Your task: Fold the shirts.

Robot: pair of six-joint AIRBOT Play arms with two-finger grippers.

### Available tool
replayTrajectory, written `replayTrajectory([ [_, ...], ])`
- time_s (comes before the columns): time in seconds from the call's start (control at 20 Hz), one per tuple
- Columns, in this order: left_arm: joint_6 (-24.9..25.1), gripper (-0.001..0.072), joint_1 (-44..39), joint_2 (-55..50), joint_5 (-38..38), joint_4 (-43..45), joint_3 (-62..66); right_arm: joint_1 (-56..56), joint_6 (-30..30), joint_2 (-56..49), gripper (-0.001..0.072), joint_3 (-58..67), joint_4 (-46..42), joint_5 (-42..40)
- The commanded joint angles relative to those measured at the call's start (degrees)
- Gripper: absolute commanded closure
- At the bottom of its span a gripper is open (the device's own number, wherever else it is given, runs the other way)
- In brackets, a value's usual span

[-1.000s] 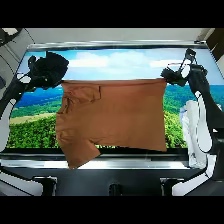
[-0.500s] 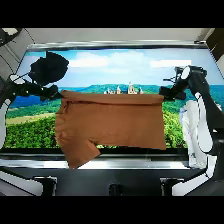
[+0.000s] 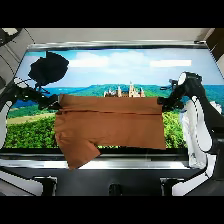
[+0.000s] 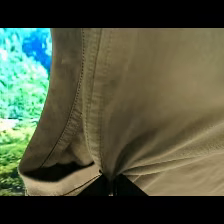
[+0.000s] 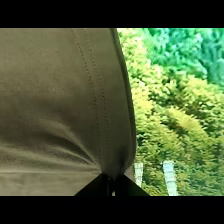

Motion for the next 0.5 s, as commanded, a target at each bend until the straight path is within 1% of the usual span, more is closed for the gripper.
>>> replayTrajectory([
  [0.0, -0.6, 0.068, 0.1, 0.0, -0.9, 0.8, -0.1, 0.0, 0.0, 0.0, 0.0671, -0.4, 0.5, 0.8],
  [0.25, -0.6, 0.0677, 0.1, 0.0, -0.9, 0.8, -0.1, 0.0, 0.6, 0.0, 0.0669, -0.4, 0.5, 3.3],
  [0.3, -0.6, 0.059, 0.1, 0.0, -0.9, 0.8, -0.1, 0.0, 1.4, 0.0, 0.0592, -0.4, 0.6, 3.3],
  [0.35, -0.6, 0.0376, 0.1, 0.0, -1.2, 0.8, 0.1, 0.0, 1.3, 0.1, 0.035, -0.4, 0.9, 3.3],
  [0.4, -0.5, 0.027, 0.4, 0.1, -2.0, 0.8, 0.6, 0.0, 0.4, 0.7, 0.0206, -0.4, 1.0, 3.5],
  [0.45, -0.4, 0.0268, 0.9, 0.4, -3.2, 0.8, 1.3, 0.0, -0.9, 1.9, 0.019, -0.4, 0.7, 3.5],
])
